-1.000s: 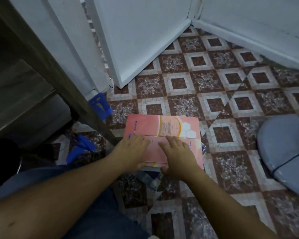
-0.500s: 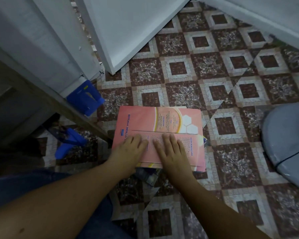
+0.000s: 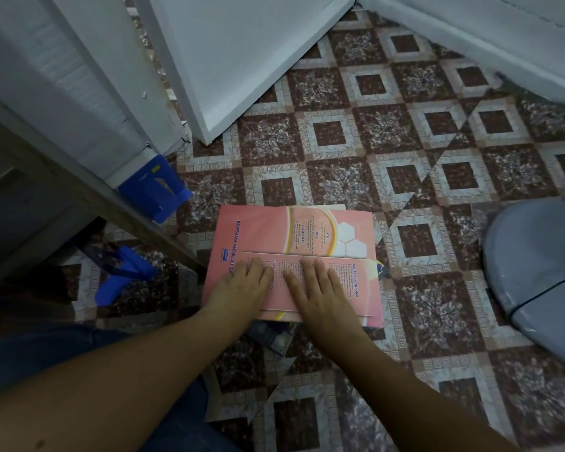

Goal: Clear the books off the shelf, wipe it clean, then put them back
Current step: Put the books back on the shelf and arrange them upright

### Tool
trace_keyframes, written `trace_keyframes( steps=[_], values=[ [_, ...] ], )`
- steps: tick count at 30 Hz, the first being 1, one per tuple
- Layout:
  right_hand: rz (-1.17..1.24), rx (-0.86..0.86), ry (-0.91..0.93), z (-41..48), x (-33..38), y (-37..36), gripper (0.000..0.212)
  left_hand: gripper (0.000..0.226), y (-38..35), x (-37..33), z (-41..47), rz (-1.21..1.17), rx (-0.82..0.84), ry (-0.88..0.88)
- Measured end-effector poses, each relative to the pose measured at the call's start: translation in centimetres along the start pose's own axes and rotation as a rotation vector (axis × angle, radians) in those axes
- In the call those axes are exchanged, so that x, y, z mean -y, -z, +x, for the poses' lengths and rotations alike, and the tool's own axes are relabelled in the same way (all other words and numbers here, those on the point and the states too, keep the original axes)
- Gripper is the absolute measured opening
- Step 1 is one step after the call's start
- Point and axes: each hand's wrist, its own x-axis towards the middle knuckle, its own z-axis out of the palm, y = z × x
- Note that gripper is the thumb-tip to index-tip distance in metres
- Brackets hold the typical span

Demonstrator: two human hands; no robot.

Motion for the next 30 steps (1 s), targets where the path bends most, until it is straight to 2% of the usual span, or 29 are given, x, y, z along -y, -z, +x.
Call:
trace_keyframes(
  steps=[5,10,13,16,19,22,24,26,30],
  values=[
    [-0.072,0.098,0.033,-0.4,0.4,0.4,0.064,0.054,-0.4,-0.2,-0.7,0.066,-0.031,0.029],
    [-0.076,0.077,0.045,-1.1,0.6,2.9,0.068,0.063,-0.3,-0.7,-1.1,0.076,-0.012,-0.005],
    [-0.103,0.189,0.063,-1.9,0.8,4.5,0.064,0.065,-1.5,-0.6,-1.1,0.026,-0.033,0.01],
    [-0.087,0.189,0.066,-2.7,1.4,6.0,0.064,0.069,-0.4,-1.0,-1.7,0.016,0.061,-0.009],
    [-0.08,0.229,0.043,-3.5,1.7,7.5,0.066,0.06,0.4,-1.3,-2.6,0.023,0.08,0.011],
    [-0.094,0.252,0.04,-4.2,1.9,9.5,0.069,0.057,2.2,-1.2,-3.7,0.045,0.066,0.0],
    [-0.075,0.226,0.038,-4.8,2.2,11.4,0.07,0.047,3.7,-0.8,-5.0,0.056,0.023,-0.002],
    [-0.021,0.189,0.019,-4.9,2.0,13.2,0.064,0.035,5.4,-0.2,-5.6,0.065,-0.006,-0.04],
    [-0.013,0.134,0.051,-5.6,3.1,18.5,0.043,0.025,9.6,2.8,-9.0,0.015,-0.091,-0.079]
  ],
)
